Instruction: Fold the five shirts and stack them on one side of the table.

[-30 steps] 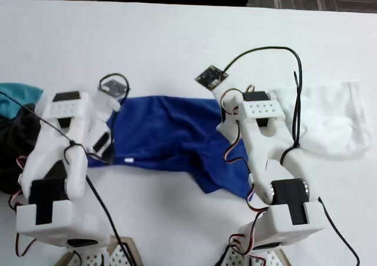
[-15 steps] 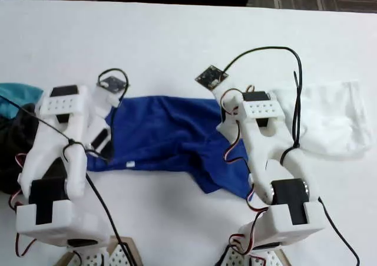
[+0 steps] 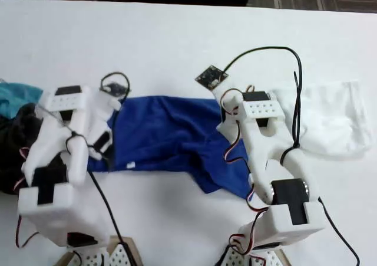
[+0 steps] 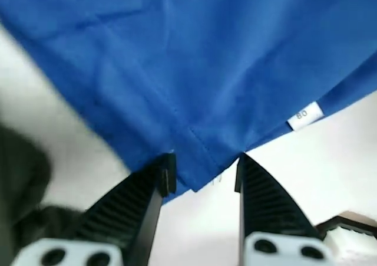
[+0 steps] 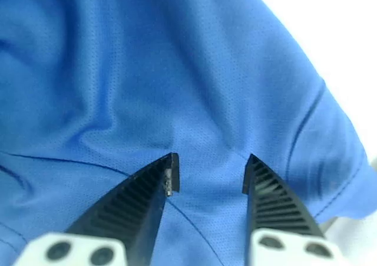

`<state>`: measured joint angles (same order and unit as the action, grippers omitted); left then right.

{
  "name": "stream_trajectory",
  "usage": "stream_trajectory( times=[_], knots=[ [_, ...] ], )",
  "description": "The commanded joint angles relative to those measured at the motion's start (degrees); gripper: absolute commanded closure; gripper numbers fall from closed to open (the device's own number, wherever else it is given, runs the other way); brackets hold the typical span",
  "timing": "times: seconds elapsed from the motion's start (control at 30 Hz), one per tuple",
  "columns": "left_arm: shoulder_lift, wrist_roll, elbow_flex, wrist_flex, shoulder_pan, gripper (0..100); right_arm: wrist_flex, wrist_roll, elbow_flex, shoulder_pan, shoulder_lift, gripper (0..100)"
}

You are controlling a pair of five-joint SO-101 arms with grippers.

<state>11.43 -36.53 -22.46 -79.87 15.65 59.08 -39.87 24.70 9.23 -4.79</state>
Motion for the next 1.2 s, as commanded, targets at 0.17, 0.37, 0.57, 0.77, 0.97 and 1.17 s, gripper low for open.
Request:
stream_trajectory(
  times=[0.17, 0.37, 0.57, 0.77, 0.97, 1.17],
  knots=[
    [5.54, -0.53, 2.24, 1.76, 0.26, 81, 0.04, 0.53, -1.76, 0.13, 3.65, 81.4],
    [2.02, -0.53, 2.15, 1.14, 0.0, 98, 0.04, 0.53, -1.76, 0.13, 3.65, 81.4],
    [-2.29, -0.62, 2.15, -2.81, 0.18, 94, -0.04, 0.53, -1.76, 0.13, 3.65, 81.4],
    [-7.82, -2.64, 2.15, -6.07, 0.18, 97, -0.04, 0.62, -1.76, 0.13, 3.65, 81.4],
    [-9.49, -5.8, 2.15, -9.41, 1.23, 97, 0.22, 0.62, -1.76, 0.13, 4.09, 81.4],
    [-9.32, -8.62, 1.8, -11.16, 1.41, 89, 0.22, 0.62, -1.93, 0.13, 4.09, 81.4]
  ],
)
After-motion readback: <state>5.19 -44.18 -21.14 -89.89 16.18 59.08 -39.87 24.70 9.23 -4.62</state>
